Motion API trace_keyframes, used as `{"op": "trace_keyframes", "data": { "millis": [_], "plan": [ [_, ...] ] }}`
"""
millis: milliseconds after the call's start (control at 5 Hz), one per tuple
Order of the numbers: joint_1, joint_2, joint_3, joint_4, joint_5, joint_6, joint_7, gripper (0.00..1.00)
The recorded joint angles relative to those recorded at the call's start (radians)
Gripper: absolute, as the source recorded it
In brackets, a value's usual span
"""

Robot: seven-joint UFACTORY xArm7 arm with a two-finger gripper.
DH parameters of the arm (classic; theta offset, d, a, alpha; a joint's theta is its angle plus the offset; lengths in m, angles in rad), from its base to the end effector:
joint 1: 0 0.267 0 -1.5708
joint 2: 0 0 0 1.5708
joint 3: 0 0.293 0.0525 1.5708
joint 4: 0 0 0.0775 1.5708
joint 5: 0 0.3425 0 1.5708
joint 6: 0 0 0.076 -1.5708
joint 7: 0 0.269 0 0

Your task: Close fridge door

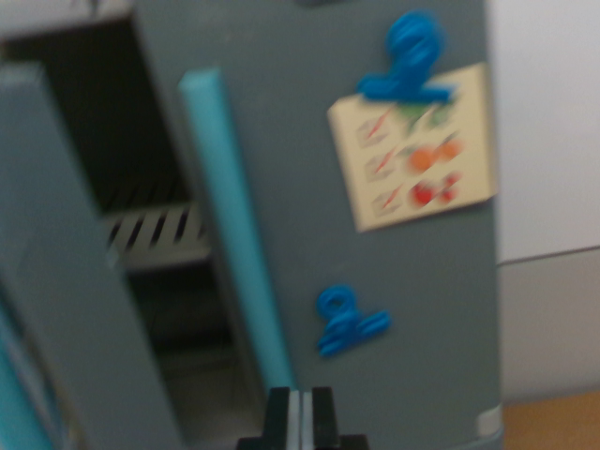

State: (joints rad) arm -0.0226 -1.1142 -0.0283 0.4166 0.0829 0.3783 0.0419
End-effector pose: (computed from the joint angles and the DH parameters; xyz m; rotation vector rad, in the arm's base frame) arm 0.3819 -0.0161 0.4673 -2.5502 0.1925 -1.6599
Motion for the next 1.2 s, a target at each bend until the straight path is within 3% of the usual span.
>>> {"op": "trace_keyframes", "data": {
  "millis": [200,400,600,800,1000,1200],
  "plan": [
    [0.0000,0.036,0.049,0.000,0.0000,0.000,0.000,1.00],
    [0.0000,0.036,0.049,0.000,0.0000,0.000,0.000,1.00],
    [0.0000,0.074,0.104,0.003,0.0000,0.000,0.000,1.00],
    [0.0000,0.074,0.104,0.003,0.0000,0.000,0.000,1.00],
    [0.0000,0.112,0.157,0.016,0.0000,0.000,0.000,1.00],
    [0.0000,0.112,0.157,0.016,0.0000,0.000,0.000,1.00]
  ]
}}
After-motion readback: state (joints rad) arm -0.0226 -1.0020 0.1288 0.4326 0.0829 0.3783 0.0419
